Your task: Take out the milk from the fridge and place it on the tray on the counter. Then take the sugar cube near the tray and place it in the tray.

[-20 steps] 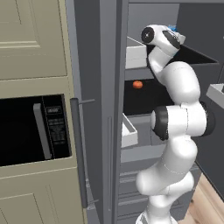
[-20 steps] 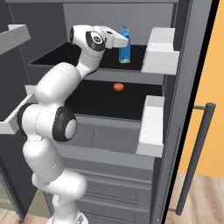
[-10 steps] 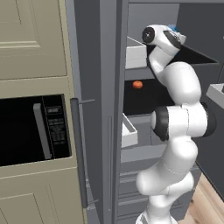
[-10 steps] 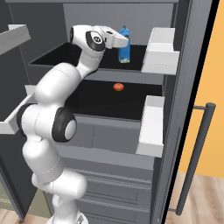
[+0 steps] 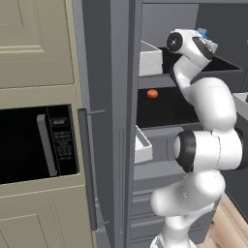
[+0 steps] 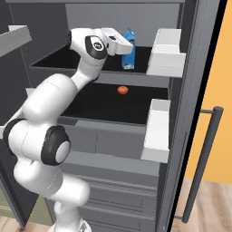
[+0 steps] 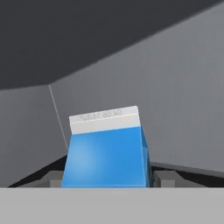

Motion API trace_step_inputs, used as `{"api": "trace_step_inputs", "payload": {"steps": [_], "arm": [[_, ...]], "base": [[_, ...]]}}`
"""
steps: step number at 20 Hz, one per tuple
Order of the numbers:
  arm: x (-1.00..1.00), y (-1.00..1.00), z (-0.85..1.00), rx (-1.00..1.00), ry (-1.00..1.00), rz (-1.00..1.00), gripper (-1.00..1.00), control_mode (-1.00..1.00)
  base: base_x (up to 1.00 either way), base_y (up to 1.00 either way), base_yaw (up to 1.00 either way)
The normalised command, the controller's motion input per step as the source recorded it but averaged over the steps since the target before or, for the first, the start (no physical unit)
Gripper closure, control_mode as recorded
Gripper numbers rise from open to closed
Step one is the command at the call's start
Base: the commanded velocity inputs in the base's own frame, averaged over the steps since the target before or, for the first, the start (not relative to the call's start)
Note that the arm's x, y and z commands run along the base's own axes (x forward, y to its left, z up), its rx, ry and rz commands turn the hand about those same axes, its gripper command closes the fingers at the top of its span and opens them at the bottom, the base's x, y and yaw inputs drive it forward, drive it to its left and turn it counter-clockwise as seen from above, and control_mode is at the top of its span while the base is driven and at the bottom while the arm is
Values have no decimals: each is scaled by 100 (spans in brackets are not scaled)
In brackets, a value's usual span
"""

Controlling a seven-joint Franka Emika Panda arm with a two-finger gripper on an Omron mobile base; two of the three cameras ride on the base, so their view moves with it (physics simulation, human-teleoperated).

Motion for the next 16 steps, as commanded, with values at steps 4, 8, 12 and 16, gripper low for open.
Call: {"api": "trace_step_inputs", "payload": {"steps": [4,8,12,16], "arm": [[-86,0,0,0,-12,0,100,-100],[-83,8,23,0,-6,0,100,-100],[-100,50,28,16,0,3,100,-100],[-100,32,16,30,5,28,100,-100]], "base": [[0,0,0],[0,0,0],[0,0,0],[0,0,0]]}}
